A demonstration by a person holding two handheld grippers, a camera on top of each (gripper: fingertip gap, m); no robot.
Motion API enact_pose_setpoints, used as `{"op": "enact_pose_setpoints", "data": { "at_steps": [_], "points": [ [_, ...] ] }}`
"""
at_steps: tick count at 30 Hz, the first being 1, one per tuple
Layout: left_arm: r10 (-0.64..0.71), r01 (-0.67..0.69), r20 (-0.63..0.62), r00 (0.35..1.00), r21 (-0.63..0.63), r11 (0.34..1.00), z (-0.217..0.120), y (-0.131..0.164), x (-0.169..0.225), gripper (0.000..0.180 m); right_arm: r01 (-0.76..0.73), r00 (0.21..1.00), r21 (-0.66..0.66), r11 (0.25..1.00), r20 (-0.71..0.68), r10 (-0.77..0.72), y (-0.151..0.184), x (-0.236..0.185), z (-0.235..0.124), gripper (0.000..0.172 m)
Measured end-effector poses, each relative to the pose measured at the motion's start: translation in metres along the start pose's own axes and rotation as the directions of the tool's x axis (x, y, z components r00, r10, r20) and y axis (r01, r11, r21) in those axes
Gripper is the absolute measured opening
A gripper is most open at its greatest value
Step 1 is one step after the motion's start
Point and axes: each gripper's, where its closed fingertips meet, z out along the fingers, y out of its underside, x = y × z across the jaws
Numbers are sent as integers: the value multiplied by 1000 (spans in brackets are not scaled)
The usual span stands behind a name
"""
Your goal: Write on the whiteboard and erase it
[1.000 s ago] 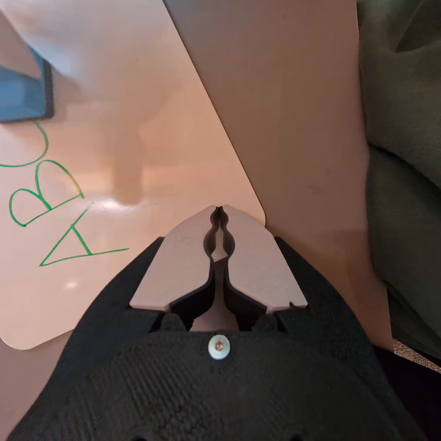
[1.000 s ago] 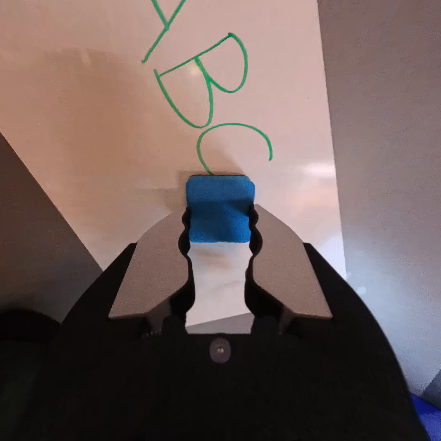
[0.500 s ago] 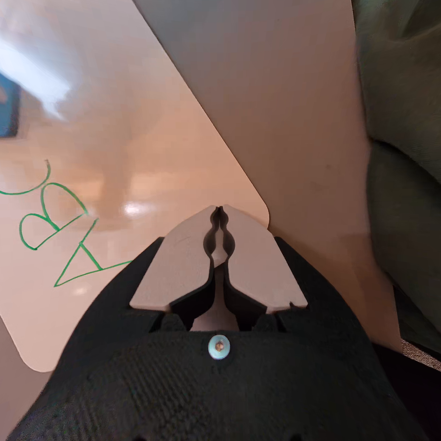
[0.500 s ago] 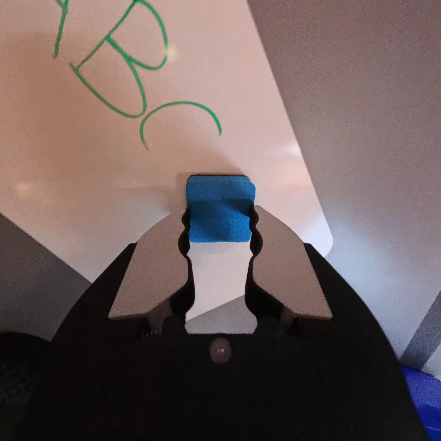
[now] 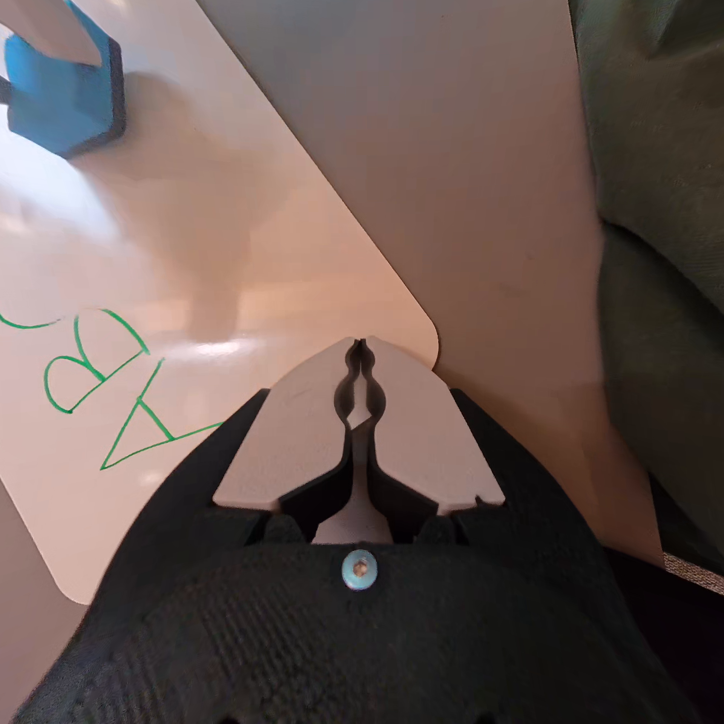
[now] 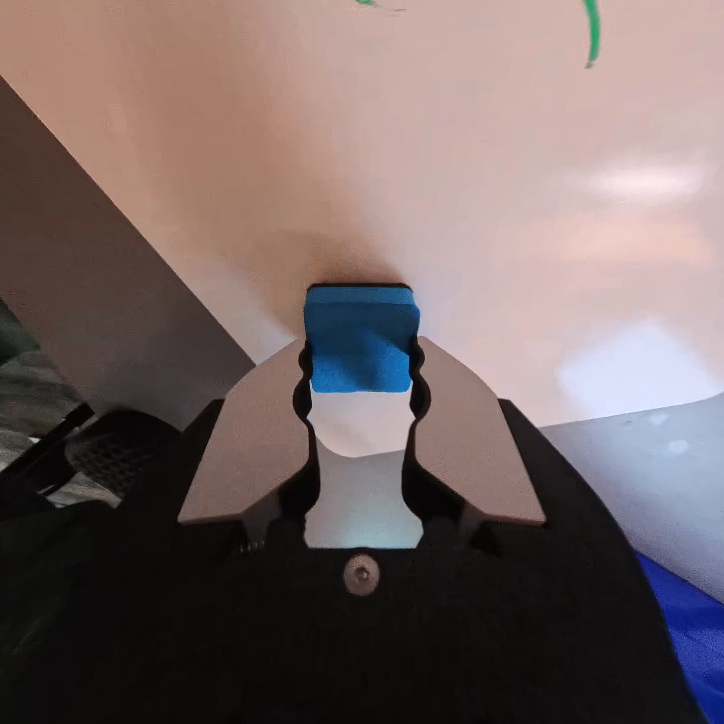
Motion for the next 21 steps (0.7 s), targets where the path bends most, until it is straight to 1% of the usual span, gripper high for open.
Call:
{"op": "enact_pose_setpoints", "data": {
  "at_steps": [1,2,3,5,6,7,8,9,10,11,13,14,16,17,19,20,21],
  "points": [
    [4,-4,-1,1000,-2,1000,0,0,0,0,27,999,-6,1000,-28,-27,-2,2,-1,48],
    [7,-7,-5,1000,-2,1000,0,0,1,0,40,997,16,999,-66,-38,-9,9,-4,48],
    [7,-7,-10,1000,1,1000,1,-1,1,0,39,995,58,998,-91,-33,-20,16,-8,48],
    [4,-4,-16,1000,7,1000,1,-2,2,0,62,995,164,984,-86,-49,-51,17,-11,48],
    [3,-3,-18,1000,9,1000,1,-2,3,0,107,989,191,976,-122,-84,-67,18,-8,48],
    [2,-2,-24,1000,10,1000,1,-2,4,0,158,975,188,969,-187,-123,-79,22,-5,49],
    [2,-2,-28,1000,11,1000,1,-2,4,0,197,958,218,956,-250,-141,-93,27,-9,49],
    [4,-4,-29,1000,11,1000,1,-2,5,0,198,940,254,947,-322,-111,-105,41,-15,49],
    [5,-5,-30,1000,12,1000,1,-2,5,0,143,934,286,948,-356,-33,-108,58,-19,49],
    [5,-5,-30,1000,13,1000,1,-2,5,0,59,944,306,950,-327,47,-103,70,-20,49],
    [8,-8,-28,1000,14,1000,1,-2,5,0,-78,962,280,957,-230,146,-78,80,-18,48],
    [13,-13,-24,1000,13,1000,0,-1,5,0,-83,967,245,966,-213,137,-66,77,-16,48],
    [20,-20,-29,999,16,1000,0,-1,6,0,-29,978,132,991,-199,55,-48,53,-9,48],
    [21,-20,-32,999,20,1000,-1,-1,6,0,23,982,92,996,-189,-5,-48,36,-6,48],
    [22,-22,-37,999,23,999,-1,-1,6,0,147,978,92,985,-165,-131,-70,1,-1,49],
    [22,-22,-39,999,23,1000,-1,-1,6,0,194,966,91,977,-192,-174,-83,-6,-1,49],
    [22,-21,-39,999,24,999,0,-1,6,0,222,952,77,972,-234,-198,-93,-2,-2,49]
  ]
}}
